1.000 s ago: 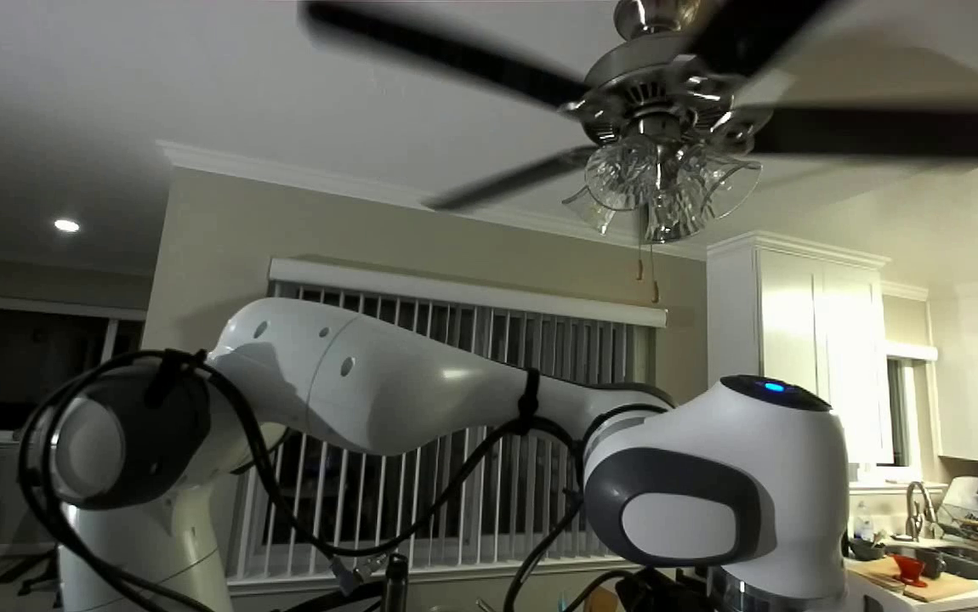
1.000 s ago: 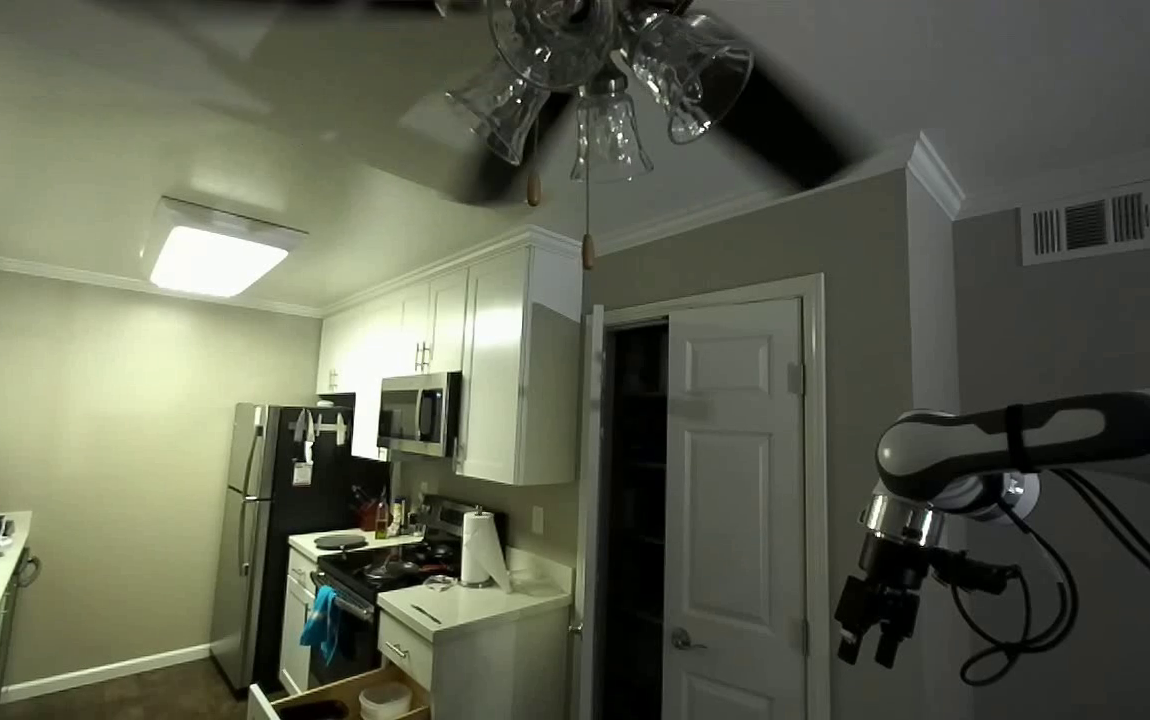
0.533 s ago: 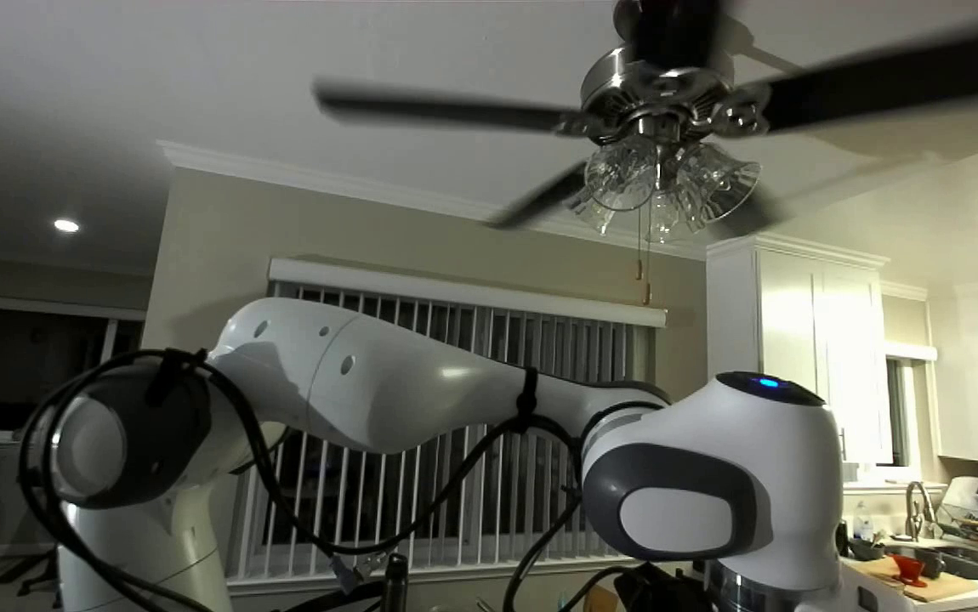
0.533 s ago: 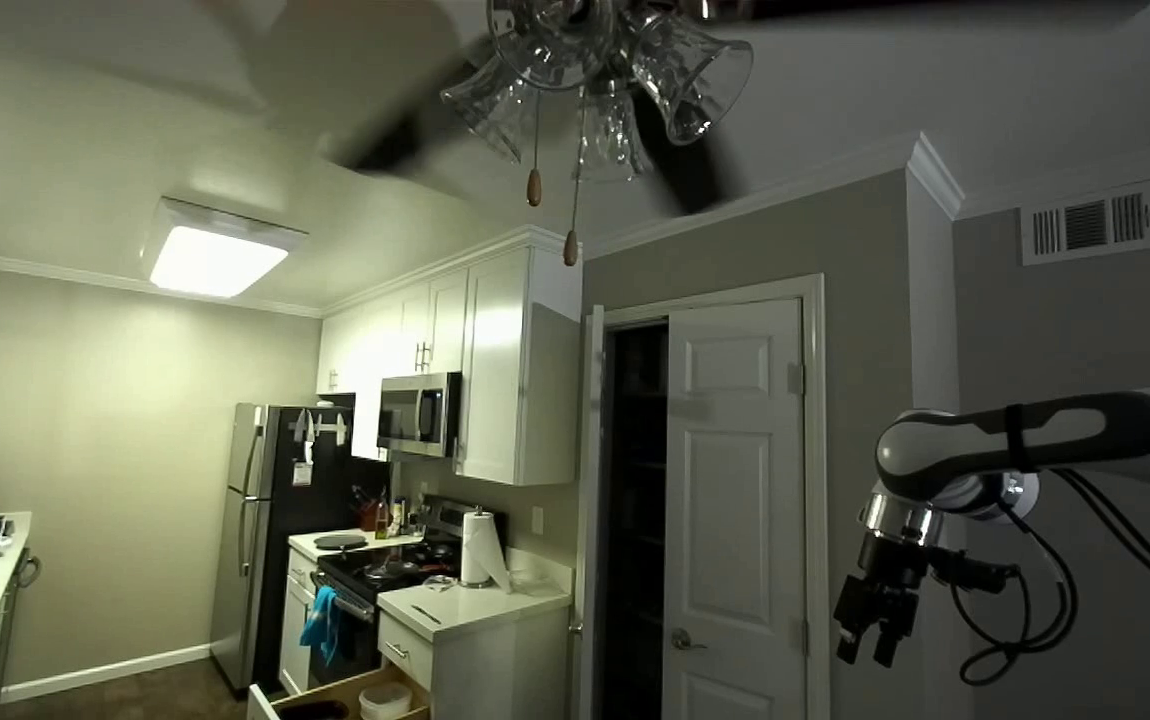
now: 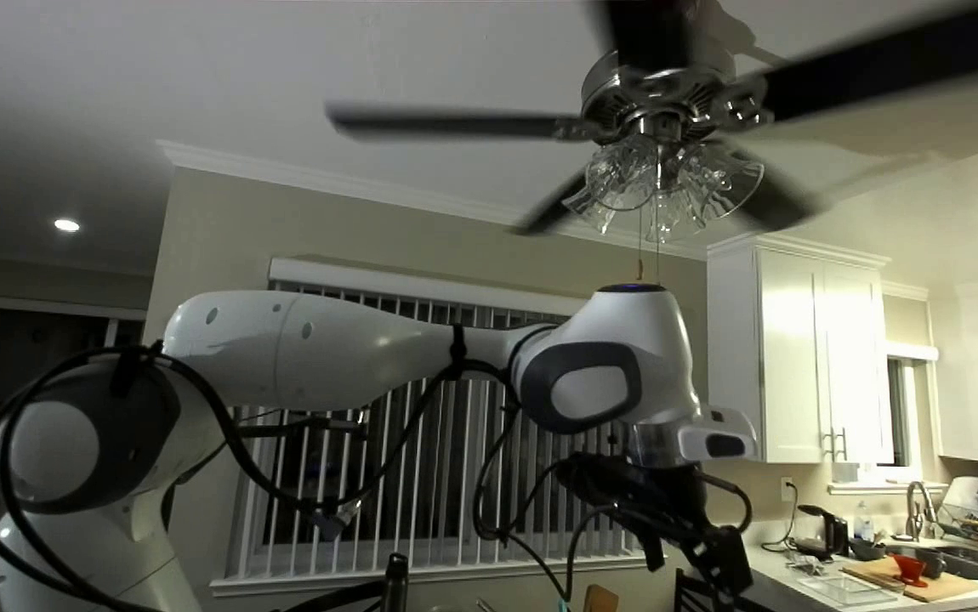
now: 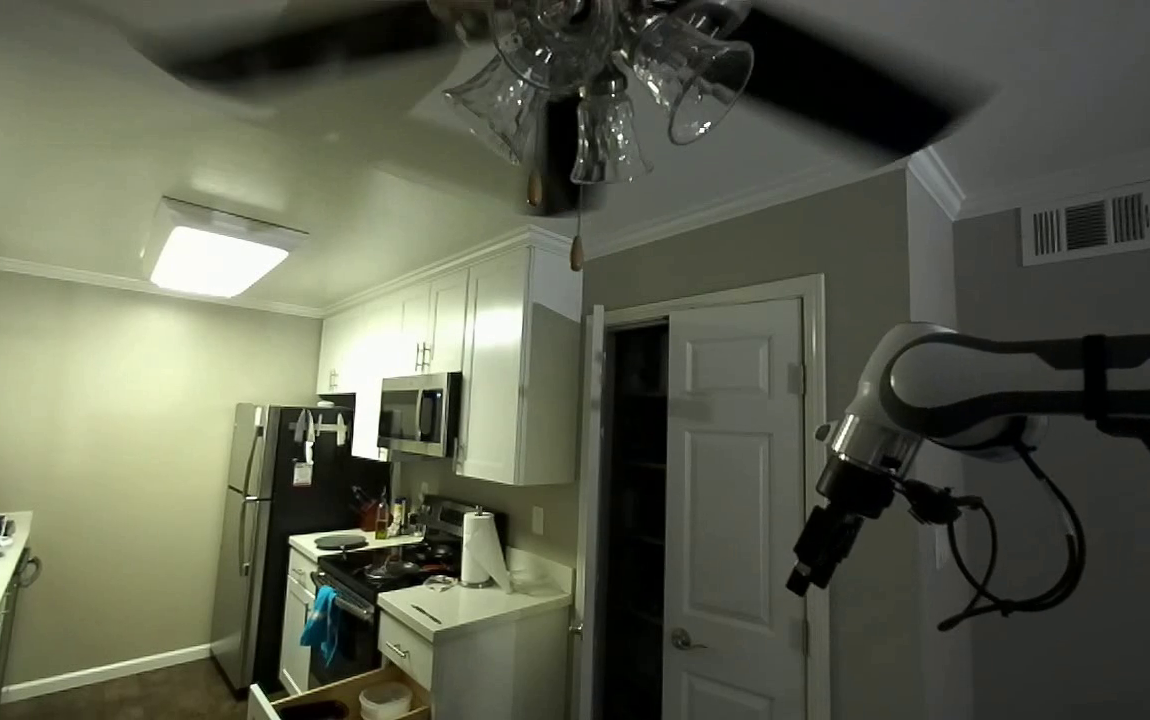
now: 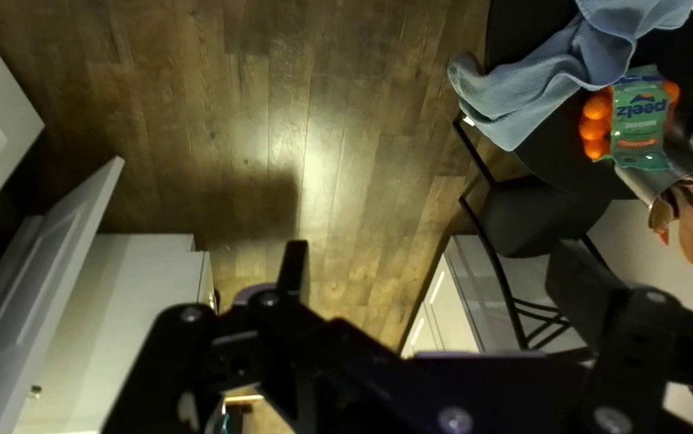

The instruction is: Turn on the chandelier.

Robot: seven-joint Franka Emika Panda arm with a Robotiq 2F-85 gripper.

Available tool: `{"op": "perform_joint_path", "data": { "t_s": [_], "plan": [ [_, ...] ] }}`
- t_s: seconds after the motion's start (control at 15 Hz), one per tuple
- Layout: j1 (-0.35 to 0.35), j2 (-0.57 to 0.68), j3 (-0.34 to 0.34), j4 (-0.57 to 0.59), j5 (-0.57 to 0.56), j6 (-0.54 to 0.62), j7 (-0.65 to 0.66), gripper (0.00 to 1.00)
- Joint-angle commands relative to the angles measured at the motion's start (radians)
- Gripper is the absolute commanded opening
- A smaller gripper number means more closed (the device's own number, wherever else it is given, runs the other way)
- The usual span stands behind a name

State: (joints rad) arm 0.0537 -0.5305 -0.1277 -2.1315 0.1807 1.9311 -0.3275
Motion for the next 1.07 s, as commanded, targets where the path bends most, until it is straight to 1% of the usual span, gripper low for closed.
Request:
{"op": "perform_joint_path", "data": {
  "t_s": [0.0,0.2,0.47,0.6,0.87,1.0],
  "plan": [
    [0.059,-0.056,0.002,-0.011,0.036,0.063,-0.108,1.0],
    [0.119,-0.096,-0.004,-0.021,0.048,0.104,-0.194,1.0],
    [0.197,-0.113,-0.014,-0.021,0.084,0.215,-0.3,1.0],
    [0.235,-0.115,-0.008,-0.011,0.108,0.284,-0.339,1.0],
    [0.334,-0.095,-0.004,0.015,0.184,0.433,-0.408,1.0],
    [0.379,-0.084,-0.005,0.027,0.223,0.448,-0.411,1.0]
  ]
}}
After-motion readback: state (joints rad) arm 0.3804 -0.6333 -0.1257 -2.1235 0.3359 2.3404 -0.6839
